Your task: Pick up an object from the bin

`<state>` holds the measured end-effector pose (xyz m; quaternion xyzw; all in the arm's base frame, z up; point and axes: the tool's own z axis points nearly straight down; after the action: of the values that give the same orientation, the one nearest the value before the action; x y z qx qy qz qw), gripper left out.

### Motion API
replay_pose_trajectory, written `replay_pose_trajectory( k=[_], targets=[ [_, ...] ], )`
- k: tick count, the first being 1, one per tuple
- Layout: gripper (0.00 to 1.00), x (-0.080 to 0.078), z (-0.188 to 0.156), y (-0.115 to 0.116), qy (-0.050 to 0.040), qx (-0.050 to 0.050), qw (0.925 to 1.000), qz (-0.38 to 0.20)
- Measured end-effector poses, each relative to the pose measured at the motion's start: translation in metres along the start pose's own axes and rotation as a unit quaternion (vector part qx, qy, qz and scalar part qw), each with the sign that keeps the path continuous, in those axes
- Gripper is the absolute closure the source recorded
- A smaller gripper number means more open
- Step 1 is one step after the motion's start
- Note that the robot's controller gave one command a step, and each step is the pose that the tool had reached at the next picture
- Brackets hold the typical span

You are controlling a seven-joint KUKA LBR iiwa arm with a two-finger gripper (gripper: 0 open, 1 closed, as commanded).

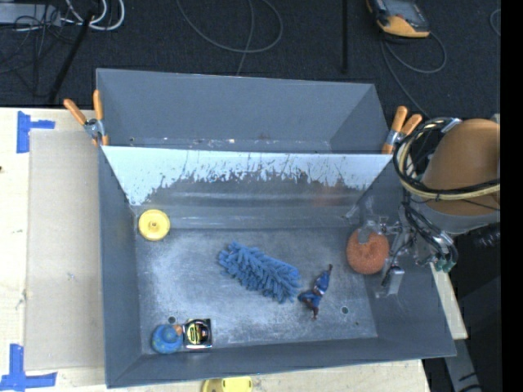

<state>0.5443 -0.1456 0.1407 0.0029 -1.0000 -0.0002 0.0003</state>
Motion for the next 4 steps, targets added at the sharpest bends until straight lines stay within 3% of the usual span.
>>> replay_pose_trajectory(
  k=[1,2,3,4],
  targets=[
    [1.0,-0.036,0.071,0.064,0.0,0.0,0.9979,0.064],
    [0.0,-0.036,0.071,0.064,0.0,0.0,0.998,0.064],
    [0.0,-0.036,0.071,0.064,0.0001,0.0,0.998,0.063],
    [1.0,0.002,0.072,0.126,0.0011,0.0,0.9949,-0.101]
  ],
)
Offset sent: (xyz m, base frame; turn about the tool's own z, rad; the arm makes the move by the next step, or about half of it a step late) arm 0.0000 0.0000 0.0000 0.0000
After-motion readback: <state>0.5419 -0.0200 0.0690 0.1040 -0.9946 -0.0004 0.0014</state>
